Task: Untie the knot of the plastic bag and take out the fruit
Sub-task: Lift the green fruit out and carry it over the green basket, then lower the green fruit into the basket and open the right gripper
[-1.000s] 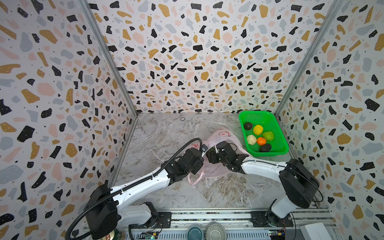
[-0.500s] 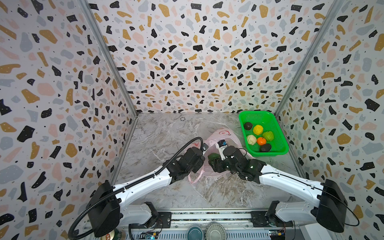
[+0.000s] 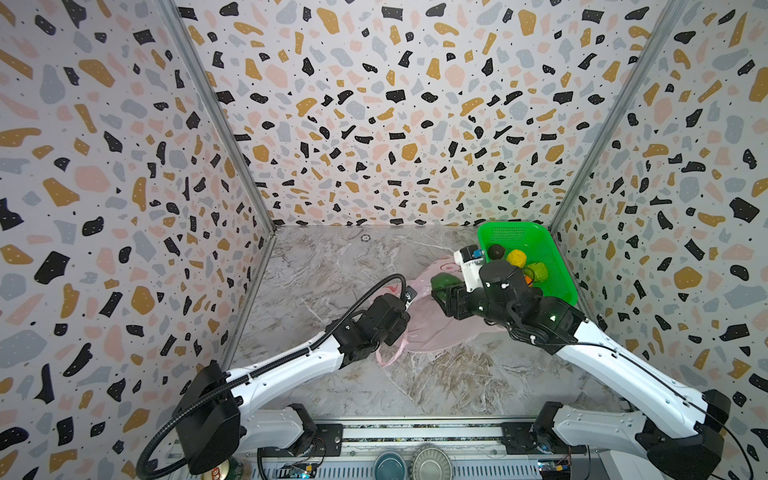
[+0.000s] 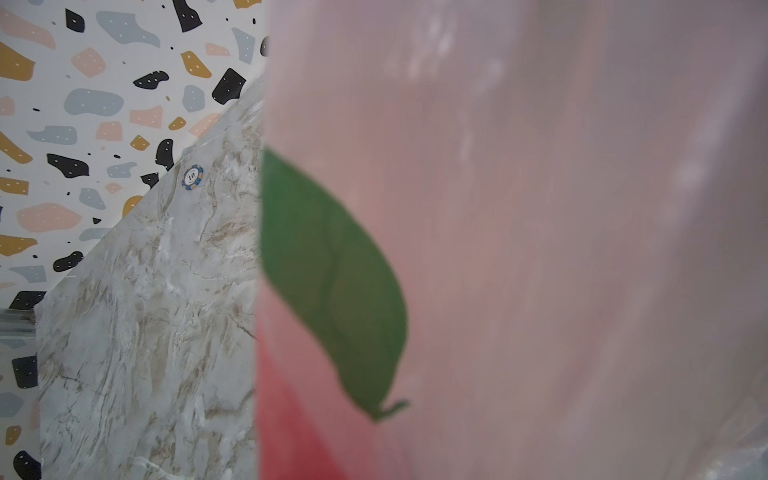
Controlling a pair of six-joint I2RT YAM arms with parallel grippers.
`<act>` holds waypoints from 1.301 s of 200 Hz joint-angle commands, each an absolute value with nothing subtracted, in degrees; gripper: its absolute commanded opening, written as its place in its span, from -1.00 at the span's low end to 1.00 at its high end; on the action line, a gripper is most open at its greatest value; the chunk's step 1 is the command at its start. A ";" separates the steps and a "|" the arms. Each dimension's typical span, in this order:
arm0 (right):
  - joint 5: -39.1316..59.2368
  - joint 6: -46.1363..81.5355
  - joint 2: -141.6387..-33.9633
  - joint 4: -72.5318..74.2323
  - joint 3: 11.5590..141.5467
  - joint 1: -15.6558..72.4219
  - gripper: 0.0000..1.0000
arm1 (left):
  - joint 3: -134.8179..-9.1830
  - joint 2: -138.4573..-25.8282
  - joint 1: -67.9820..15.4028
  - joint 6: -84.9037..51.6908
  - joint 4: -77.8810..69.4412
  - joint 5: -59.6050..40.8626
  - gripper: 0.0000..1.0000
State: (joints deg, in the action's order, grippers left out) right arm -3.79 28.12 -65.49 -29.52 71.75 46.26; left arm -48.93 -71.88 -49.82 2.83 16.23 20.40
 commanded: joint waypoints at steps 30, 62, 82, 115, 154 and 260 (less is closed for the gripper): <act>3.50 24.51 -65.36 -23.82 73.55 27.64 0.10 | -50.34 -72.93 -49.46 3.05 14.50 20.49 -1.00; 6.44 23.40 -69.31 -16.95 70.71 17.15 0.11 | -50.69 -73.03 -49.49 3.41 14.46 20.53 -1.00; 9.11 23.33 -73.49 -11.27 68.29 11.46 0.10 | -51.04 -73.21 -49.44 3.65 14.42 20.50 -1.00; 8.83 22.27 -82.22 -5.15 67.73 6.02 0.10 | -51.50 -73.26 -49.43 3.69 14.36 20.25 -1.00; 8.53 21.12 -92.83 -0.62 68.83 2.01 0.10 | -51.93 -73.53 -49.45 4.61 14.47 20.20 -1.00; 6.33 19.73 -102.52 -0.95 71.36 -0.94 0.56 | -53.26 -73.73 -49.33 5.62 15.00 20.65 -1.00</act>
